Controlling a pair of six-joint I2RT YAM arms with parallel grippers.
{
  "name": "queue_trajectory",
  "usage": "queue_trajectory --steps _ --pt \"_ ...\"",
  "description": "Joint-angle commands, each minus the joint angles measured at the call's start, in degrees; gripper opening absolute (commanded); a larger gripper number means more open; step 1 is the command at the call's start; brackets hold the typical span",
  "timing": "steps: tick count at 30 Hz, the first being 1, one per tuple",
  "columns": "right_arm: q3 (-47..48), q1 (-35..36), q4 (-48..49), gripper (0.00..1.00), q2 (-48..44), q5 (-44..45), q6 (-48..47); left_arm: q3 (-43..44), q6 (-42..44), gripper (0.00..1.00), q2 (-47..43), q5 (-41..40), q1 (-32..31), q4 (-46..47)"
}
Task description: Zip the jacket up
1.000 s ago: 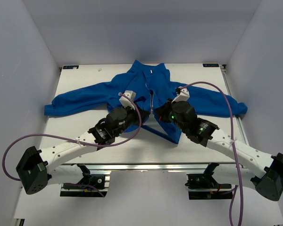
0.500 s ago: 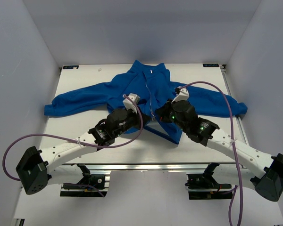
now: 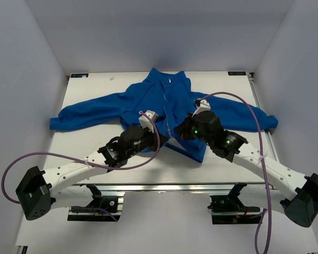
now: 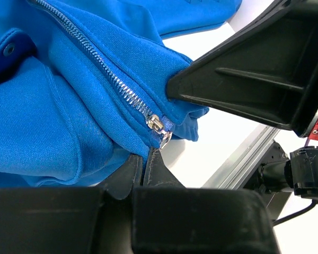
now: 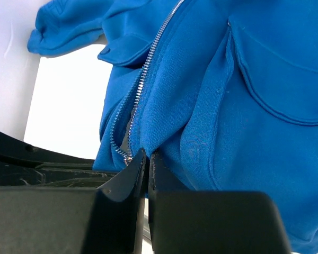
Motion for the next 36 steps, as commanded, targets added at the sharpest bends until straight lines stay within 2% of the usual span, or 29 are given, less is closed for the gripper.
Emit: queue_trajectory --steps 1,5,11,12,15,24,26,27,28,29,33,36 --pt "-0.7 -1.5 5.4 0.00 -0.1 1.0 -0.2 1.1 -0.4 0.00 -1.6 3.0 -1.1 -5.4" --pt "-4.1 -1.5 6.8 0.08 1.4 -4.1 -0.8 3.0 -0.6 0.00 -0.7 2.9 -1.2 -6.5" --pt "-6.0 -1.6 10.9 0.16 0.7 -4.2 -0.1 3.5 -0.6 0.00 -0.1 3.5 -1.2 -8.9" --pt "-6.2 -1.5 11.1 0.26 0.6 -3.9 -0.1 3.3 -0.6 0.00 -0.2 3.1 -1.2 -9.4" --pt "-4.7 -1.6 8.8 0.44 1.5 -3.1 -0.9 3.6 -1.3 0.00 -0.7 1.5 -1.2 -11.2" --pt "-2.0 -1.5 -2.1 0.49 -0.7 -1.4 -4.1 6.4 -3.9 0.00 0.1 -1.2 -1.1 -12.9" --pt "-1.6 -1.4 -3.9 0.59 -1.9 -2.1 -4.8 7.4 -4.4 0.00 0.9 -1.5 -1.1 -14.3" --pt "-1.5 -1.3 -4.8 0.74 -3.2 -2.1 -5.0 8.2 -4.9 0.00 1.2 -1.7 -1.1 -14.6" --pt "-1.6 -0.8 -5.3 0.85 -3.9 -2.6 -5.5 8.5 -5.4 0.00 1.3 -1.8 -1.1 -15.0" --pt "-1.5 -0.2 -6.8 0.89 -4.6 -2.6 -5.7 8.9 -5.7 0.00 1.4 -2.0 -1.1 -15.0" --pt "-3.5 7.3 -7.6 0.89 -8.3 0.5 -6.2 11.3 -8.8 0.00 2.0 -3.0 -1.1 -16.4" --pt "-1.9 12.9 -11.6 0.89 -7.4 9.6 -2.2 16.2 -11.3 0.00 4.4 -4.5 -1.1 -21.3"
